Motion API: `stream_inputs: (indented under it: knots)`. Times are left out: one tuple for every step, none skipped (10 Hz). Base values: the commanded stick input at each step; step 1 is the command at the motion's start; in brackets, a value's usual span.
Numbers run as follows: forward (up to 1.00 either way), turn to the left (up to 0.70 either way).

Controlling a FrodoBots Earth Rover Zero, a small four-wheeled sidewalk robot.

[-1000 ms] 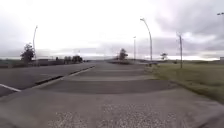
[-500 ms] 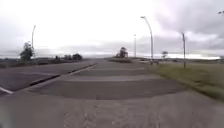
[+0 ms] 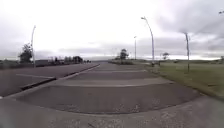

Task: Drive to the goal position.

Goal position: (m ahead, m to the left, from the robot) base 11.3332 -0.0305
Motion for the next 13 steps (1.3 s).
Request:
stream_inputs:
  knots:
    - [1.00, 0.00]
    - [1.00, 0.00]
    - [1.00, 0.00]
    - [1.00, 0.00]
    - [1.00, 0.00]
    - [1.00, 0.00]
    - [1.00, 0.00]
    - [1.00, 0.00]
    - [1.00, 0.00]
    - [1.00, 0.00]
    - [1.00, 0.00]
    - [1.00, 0.00]
    - [1.00, 0.00]
